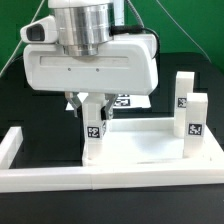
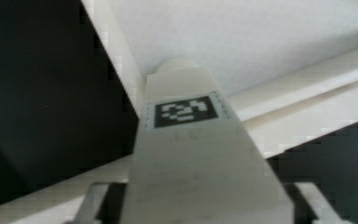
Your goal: Assemble desk
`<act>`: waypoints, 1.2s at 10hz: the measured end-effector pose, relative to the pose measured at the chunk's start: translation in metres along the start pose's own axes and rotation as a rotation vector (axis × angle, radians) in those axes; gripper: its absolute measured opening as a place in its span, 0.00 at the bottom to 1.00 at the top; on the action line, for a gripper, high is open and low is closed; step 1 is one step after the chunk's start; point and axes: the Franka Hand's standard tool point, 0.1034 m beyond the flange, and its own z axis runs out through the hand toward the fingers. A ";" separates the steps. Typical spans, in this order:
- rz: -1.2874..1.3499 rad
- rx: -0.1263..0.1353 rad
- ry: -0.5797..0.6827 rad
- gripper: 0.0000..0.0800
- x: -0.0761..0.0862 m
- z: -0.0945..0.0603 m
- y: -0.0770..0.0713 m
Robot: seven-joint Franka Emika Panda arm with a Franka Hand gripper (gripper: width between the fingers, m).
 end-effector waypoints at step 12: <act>0.034 0.060 -0.104 0.81 0.002 -0.067 -0.006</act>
Offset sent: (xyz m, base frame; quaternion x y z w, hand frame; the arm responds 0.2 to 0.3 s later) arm 0.0000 0.0000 0.0000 0.0000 0.0000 0.0000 1.0000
